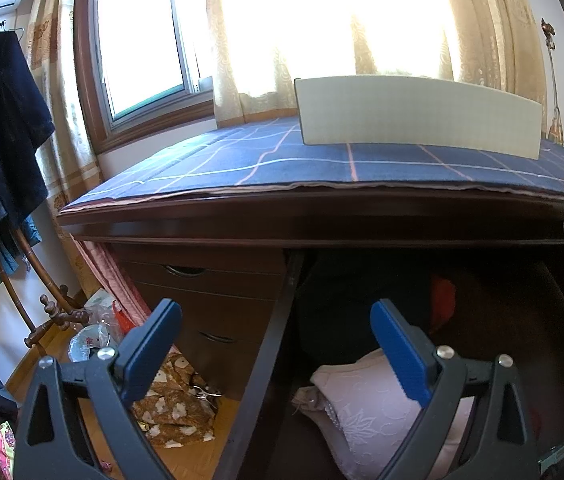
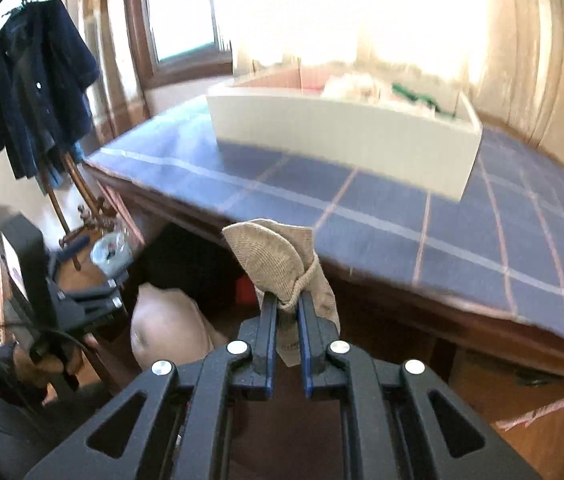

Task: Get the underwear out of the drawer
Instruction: 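Carry the beige sock with the right gripper over the box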

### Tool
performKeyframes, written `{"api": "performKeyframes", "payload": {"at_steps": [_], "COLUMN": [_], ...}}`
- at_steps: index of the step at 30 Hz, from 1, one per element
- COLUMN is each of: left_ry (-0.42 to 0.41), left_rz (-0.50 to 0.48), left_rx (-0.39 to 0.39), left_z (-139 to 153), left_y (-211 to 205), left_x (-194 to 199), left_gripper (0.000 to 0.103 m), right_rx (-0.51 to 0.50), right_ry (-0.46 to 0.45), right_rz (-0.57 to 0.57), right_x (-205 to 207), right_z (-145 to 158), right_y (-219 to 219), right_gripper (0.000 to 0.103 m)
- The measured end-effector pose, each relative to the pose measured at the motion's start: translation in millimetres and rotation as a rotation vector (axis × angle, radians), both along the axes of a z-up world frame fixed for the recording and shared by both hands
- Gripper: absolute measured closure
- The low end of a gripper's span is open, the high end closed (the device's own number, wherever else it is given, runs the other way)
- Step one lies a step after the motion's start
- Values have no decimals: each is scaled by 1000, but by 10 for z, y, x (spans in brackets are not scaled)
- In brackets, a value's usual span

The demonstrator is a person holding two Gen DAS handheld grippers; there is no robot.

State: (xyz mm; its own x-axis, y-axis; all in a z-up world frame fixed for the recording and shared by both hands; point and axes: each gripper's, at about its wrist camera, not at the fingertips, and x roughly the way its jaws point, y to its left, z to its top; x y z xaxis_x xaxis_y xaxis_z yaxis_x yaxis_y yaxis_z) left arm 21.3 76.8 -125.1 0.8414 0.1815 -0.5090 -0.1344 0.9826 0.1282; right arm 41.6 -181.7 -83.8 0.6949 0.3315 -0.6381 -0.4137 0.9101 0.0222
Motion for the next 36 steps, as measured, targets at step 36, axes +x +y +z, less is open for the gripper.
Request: {"api": "performKeyframes", "payload": {"at_steps": [36], "left_ry": [-3], "left_rz": [-21], "left_rx": [-7], "left_z": [-15], "left_y": [-7], "left_x": [33], "left_gripper": [6], "right_rx": [92], "right_ry": [-309], "right_rz": [-96], "right_x": [1174], "right_z": [1507], "right_y": [303], "right_gripper": [92]}}
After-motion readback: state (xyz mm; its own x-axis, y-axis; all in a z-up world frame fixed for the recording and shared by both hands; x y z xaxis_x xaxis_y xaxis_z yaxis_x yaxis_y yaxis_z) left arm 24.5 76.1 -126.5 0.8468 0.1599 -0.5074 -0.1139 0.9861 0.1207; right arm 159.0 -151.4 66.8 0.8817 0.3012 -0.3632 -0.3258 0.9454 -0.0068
